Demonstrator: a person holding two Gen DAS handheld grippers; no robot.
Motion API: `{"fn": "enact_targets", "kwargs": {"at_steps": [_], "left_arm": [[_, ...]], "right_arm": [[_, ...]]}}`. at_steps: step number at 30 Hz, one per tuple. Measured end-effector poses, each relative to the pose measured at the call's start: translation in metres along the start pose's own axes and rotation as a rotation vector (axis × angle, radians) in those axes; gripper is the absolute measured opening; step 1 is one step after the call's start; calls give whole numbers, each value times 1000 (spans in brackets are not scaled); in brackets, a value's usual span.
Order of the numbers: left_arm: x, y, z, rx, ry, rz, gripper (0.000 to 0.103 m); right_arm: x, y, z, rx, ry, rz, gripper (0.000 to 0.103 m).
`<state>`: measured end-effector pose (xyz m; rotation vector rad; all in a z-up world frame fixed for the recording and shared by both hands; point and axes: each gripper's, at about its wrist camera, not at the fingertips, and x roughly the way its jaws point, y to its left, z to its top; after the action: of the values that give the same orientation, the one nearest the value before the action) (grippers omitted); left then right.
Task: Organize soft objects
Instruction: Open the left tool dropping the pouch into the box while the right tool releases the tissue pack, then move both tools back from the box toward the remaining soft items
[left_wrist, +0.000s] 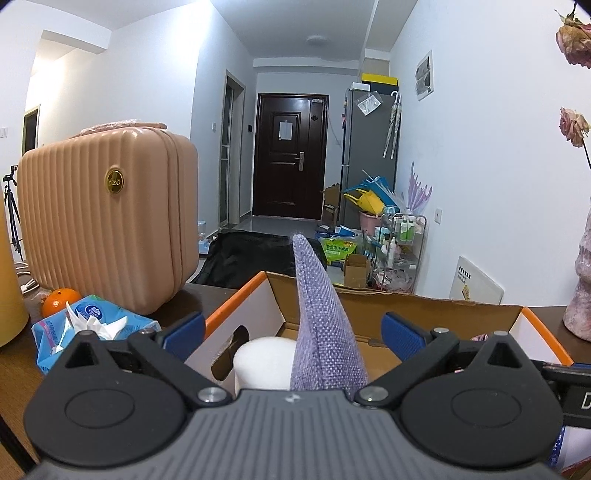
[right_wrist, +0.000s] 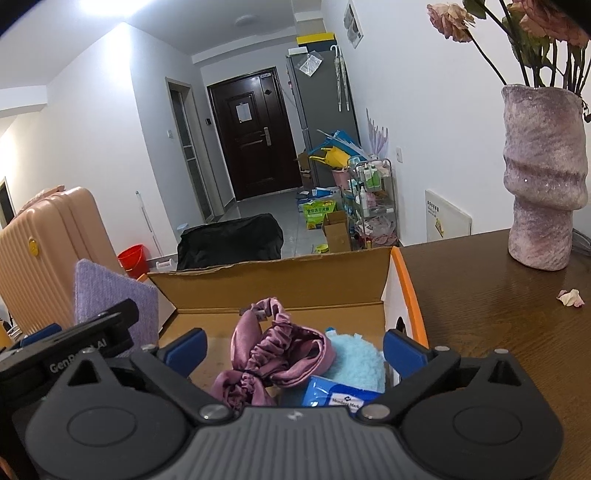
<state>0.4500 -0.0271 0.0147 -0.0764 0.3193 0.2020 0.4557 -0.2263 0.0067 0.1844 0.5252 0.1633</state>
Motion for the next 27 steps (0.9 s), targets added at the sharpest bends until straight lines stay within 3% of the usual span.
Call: {"fn": "enact_targets", "kwargs": {"at_steps": [27], "left_arm": [[-30, 20, -17, -47, 10, -27, 103]], "right_arm": [[-30, -2, -21, 12, -24, 60, 102]]}}
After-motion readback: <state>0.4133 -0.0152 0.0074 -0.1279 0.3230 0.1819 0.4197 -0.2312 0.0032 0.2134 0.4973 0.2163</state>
